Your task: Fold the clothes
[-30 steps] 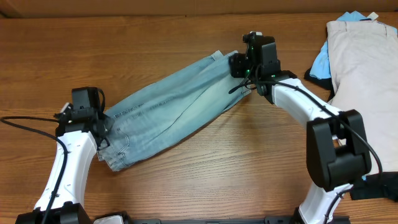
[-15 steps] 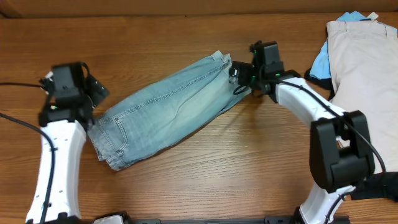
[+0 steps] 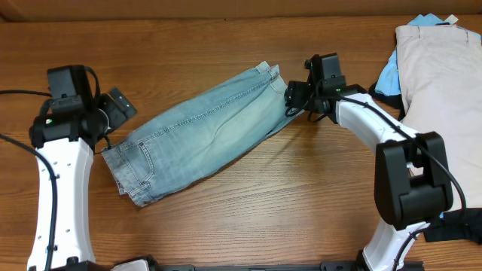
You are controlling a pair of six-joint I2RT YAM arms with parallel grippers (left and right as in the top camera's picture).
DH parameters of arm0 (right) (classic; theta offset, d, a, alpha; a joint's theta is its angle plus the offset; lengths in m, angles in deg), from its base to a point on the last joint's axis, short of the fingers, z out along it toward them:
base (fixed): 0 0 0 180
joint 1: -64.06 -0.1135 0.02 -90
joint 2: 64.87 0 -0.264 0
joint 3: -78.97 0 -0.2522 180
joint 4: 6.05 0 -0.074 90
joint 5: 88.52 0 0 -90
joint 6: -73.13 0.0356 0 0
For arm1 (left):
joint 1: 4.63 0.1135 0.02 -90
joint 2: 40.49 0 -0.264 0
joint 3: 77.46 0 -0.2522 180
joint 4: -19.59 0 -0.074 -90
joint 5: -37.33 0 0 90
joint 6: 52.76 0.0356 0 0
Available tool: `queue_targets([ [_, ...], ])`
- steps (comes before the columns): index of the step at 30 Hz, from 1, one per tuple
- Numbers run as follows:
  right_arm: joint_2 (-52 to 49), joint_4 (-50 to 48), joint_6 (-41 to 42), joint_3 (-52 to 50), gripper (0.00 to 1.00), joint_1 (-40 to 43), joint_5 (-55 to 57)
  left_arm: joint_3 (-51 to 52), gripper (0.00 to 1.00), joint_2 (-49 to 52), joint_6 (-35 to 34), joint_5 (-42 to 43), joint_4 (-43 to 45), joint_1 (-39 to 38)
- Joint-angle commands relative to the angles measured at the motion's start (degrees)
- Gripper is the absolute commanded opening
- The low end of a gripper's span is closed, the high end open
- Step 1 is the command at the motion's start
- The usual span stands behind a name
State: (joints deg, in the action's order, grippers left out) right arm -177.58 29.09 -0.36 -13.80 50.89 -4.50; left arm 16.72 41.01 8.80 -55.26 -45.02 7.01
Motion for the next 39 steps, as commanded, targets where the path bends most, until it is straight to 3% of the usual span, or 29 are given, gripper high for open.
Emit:
queue_targets([
  [1,-2.32,-0.94,-0.2,-0.13,0.71,-0.66,-0.15,-0.79,1.0,1.84,3.21,0.94,-1.77,-1.05],
  [13,-4.39,6.51,-0.2,-0.13,0.37,-1.11,8.48,-0.74,1.0,4.74,3.21,0.72,-3.37,-1.29],
  [17,-6.08,10.38,1.81,-0.13,0.33,-1.11,13.79,-0.72,1.0,5.4,3.21,0.72,-3.48,-1.77],
  [21,-6.69,17.16,9.86,-0.09,0.33,0.31,19.74,-0.66,1.0,5.4,3.67,0.72,-4.5,-2.49],
  [22,-6.67,19.26,12.41,0.15,0.34,1.27,19.56,-0.57,1.0,5.4,4.55,0.72,-4.7,-2.78],
  [24,-6.67,23.17,16.87,0.59,0.66,3.5,17.99,-0.22,1.0,5.4,7.34,0.72,-4.83,-3.61],
  [26,-6.51,26.93,18.1,0.79,0.75,6.19,14.49,0.26,1.0,5.4,9.81,0.72,-4.87,-4.39],
  [31,-5.07,35.87,17.07,2.54,0.79,11.72,7.54,3.43,1.0,5.4,10.67,1.03,-4.5,-5.35],
  [36,2.93,38.18,8.94,3.72,0.81,12.81,3.15,8.92,0.99,5.4,10.67,1.2,-3.58,-5.33],
  [39,8.83,38.36,2.93,5.25,0.9,12.04,-0.28,11.85,1.0,5.4,10.67,1.2,-2.99,-5.33],
])
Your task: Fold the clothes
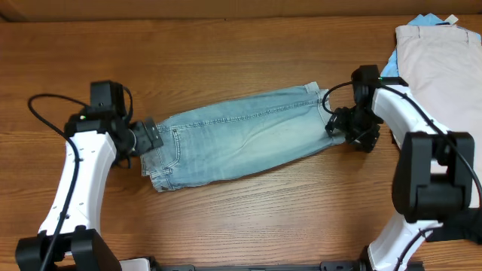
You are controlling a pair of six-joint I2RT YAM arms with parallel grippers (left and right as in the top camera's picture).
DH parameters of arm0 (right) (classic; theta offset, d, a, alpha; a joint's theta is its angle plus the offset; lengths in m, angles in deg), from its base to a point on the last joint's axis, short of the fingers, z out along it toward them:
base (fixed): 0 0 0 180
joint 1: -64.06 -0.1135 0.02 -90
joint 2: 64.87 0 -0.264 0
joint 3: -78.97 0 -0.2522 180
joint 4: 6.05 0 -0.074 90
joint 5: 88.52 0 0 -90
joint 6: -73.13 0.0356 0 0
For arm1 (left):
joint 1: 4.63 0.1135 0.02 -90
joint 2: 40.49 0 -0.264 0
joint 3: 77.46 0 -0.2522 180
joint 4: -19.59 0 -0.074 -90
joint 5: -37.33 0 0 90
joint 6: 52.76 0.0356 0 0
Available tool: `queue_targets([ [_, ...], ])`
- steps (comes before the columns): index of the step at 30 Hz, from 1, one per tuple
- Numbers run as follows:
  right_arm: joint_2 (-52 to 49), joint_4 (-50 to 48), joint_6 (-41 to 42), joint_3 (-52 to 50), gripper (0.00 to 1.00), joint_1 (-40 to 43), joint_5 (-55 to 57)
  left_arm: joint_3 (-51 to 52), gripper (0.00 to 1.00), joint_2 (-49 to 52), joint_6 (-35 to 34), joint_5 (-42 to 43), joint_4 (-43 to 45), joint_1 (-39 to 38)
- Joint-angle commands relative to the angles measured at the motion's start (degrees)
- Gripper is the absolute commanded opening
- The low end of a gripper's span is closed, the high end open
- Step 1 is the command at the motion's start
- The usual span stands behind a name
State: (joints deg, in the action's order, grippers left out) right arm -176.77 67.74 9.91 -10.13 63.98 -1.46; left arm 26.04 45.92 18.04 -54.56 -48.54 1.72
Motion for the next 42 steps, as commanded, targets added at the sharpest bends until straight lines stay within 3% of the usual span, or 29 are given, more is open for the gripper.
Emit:
queue_targets([
  [1,9.92,-0.28,-9.97,2.23,0.92,-1.55,-4.7,3.23,1.0,0.48,1.42,0.5,0.72,-0.04],
  [7,15.52,-1.66,-14.91,3.19,0.95,-5.68,-5.11,5.55,1.0,0.48,4.63,0.7,5.49,-0.04],
  [12,15.56,-2.05,-15.08,3.19,0.95,-8.15,-5.05,9.9,1.0,0.48,15.89,8.22,15.08,-0.04],
  [14,15.56,-2.21,-15.08,3.19,0.94,-8.57,-5.07,11.85,1.0,0.48,17.35,9.27,18.62,-0.04],
  [28,15.56,-1.4,-15.13,3.19,0.94,-8.59,-5.07,21.73,0.99,0.48,20.72,8.98,34.91,0.76],
  [37,15.56,-1.44,-15.32,3.19,0.94,-8.59,-5.07,23.43,0.98,1.22,19.61,8.96,38.25,2.43],
  [42,15.56,-1.44,-15.32,3.19,0.94,-8.59,-5.07,23.43,0.95,6.62,17.4,9.86,40.59,2.6],
])
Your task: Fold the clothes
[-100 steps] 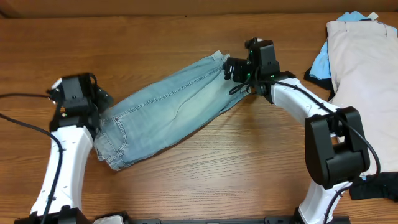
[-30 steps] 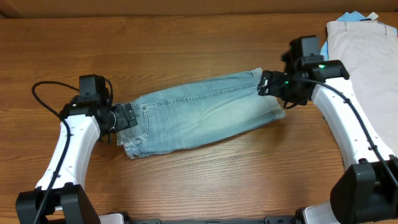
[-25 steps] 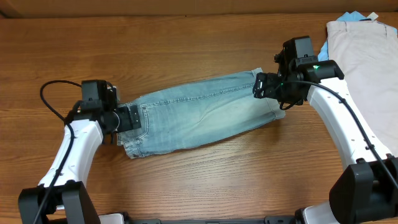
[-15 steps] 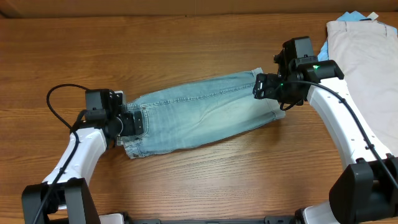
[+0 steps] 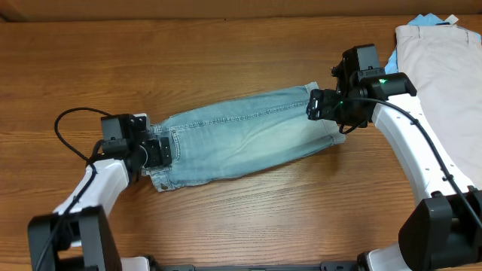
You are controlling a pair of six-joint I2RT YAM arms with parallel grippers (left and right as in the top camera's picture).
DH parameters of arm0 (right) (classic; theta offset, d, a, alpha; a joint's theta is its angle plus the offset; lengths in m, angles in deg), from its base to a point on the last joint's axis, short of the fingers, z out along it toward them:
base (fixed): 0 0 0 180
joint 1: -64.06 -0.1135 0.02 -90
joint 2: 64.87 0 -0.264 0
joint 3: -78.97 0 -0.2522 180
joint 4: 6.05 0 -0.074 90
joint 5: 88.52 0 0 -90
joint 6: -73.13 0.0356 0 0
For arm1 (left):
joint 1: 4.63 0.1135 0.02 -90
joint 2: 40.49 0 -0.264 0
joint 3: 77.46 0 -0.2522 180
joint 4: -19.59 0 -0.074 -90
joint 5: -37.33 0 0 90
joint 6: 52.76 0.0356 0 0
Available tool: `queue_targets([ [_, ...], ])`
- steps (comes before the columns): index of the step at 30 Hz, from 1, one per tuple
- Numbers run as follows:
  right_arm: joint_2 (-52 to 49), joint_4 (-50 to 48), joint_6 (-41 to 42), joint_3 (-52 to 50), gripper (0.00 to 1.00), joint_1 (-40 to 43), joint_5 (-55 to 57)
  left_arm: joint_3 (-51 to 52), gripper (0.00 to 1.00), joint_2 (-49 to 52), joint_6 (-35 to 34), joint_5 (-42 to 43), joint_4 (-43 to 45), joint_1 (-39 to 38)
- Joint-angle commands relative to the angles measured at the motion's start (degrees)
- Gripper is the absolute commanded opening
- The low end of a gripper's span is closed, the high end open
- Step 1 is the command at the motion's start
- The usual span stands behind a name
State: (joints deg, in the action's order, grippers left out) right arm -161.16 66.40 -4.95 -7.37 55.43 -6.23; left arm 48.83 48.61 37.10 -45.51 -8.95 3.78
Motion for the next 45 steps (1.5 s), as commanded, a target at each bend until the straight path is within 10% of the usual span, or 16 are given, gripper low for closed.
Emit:
queue_targets([
  [1,-0.04,-0.13,-0.46,0.44,0.94,-0.04,-0.31,0.63,0.91,5.53,-1.79,1.88,1.53,0.57],
  [10,-0.04,0.0,-0.44,0.44,0.94,-0.04,0.09,0.63,0.7,9.46,-6.23,5.49,2.62,0.57],
  [17,-0.04,-0.72,0.07,0.44,0.87,-0.04,-0.57,-2.47,0.04,8.96,-9.33,6.47,-3.63,1.31],
  [21,-0.04,-2.62,0.07,0.42,0.64,-0.04,-3.3,-11.5,0.04,6.8,-8.59,6.4,-13.77,2.56],
  [25,-0.96,-6.08,0.07,0.28,0.04,-0.04,-8.22,-25.05,0.04,5.16,-5.79,6.4,-25.33,2.84],
  [35,-3.17,-7.26,0.48,0.04,0.04,-0.04,-10.62,-49.33,0.04,5.18,3.04,-0.79,-46.14,1.79],
  [45,-3.17,-6.97,0.48,0.04,0.04,0.02,-10.67,-53.42,0.04,7.15,6.84,-2.8,-48.68,-5.35],
])
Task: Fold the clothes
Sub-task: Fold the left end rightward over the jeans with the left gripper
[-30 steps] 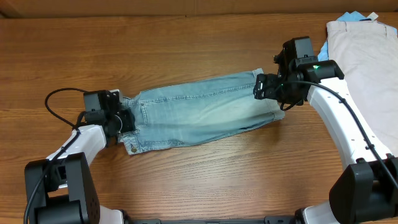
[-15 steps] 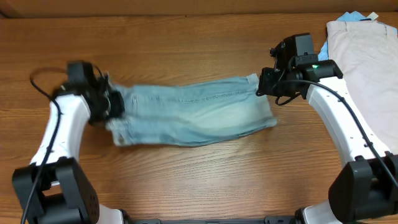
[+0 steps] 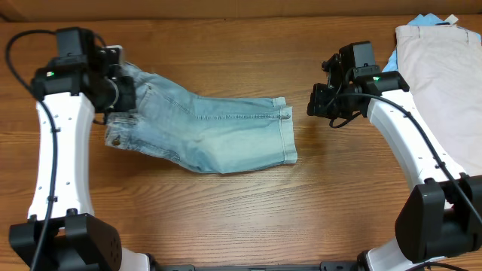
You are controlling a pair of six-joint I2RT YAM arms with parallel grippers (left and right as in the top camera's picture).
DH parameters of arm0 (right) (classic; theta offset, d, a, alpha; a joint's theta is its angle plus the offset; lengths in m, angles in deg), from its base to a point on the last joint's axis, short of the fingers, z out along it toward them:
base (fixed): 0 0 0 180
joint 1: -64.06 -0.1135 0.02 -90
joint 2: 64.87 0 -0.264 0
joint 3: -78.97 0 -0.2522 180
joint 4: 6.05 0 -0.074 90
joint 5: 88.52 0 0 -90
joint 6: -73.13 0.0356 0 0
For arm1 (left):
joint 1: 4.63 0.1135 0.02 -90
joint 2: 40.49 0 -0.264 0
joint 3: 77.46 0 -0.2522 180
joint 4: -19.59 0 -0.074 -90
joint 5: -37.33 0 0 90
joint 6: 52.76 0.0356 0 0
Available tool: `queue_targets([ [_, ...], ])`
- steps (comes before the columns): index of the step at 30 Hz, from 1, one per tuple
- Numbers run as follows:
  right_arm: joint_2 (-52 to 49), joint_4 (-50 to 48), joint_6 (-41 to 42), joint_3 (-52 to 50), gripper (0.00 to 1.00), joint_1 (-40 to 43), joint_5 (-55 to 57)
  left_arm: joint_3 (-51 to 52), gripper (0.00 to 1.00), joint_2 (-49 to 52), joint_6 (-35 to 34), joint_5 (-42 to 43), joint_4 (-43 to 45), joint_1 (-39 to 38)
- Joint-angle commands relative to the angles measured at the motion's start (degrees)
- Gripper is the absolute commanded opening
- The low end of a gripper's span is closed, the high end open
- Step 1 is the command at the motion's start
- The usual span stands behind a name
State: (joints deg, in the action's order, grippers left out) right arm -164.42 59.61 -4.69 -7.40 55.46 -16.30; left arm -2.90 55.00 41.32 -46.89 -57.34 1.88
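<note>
Light blue denim shorts (image 3: 218, 135) lie across the middle of the table in the overhead view. Their waist end is pulled up and to the far left. My left gripper (image 3: 120, 94) is shut on that waistband, with the cloth bunched around it. The hem end (image 3: 286, 132) rests flat on the wood. My right gripper (image 3: 316, 102) hovers a short way to the right of the hem, apart from the cloth. It looks open, with nothing between its fingers.
A beige garment (image 3: 444, 68) lies at the far right edge, with a blue garment (image 3: 388, 75) partly under it, close behind my right arm. A black cable loops off the left arm near the table's left edge.
The left gripper has moved away from the front edge and to the left, taking the waistband with it. The shorts' hem has shifted left. My right gripper no longer touches the hem.
The shorts first lay diagonally, with my right gripper at the hem and the left one beside the waist. Then they lay further right and nearly level, a gripper at each end. Now the left holds the waist at far left and the right is off the cloth.
</note>
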Motion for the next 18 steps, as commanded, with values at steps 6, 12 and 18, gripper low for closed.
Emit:
queue_targets([
  [6,0.09,0.72,0.17,0.09,0.04,0.42,-0.55,-1.7,0.04,6.4,1.64,-7.43,-0.24,-13.33],
  [12,0.09,1.14,0.2,0.09,0.04,2.27,-0.57,-1.7,0.04,10.56,-9.4,-1.97,5.46,-20.96],
  [18,0.09,2.19,-0.04,0.09,0.06,3.39,-0.52,-1.7,0.1,12.04,-16.68,0.46,12.17,-26.77],
])
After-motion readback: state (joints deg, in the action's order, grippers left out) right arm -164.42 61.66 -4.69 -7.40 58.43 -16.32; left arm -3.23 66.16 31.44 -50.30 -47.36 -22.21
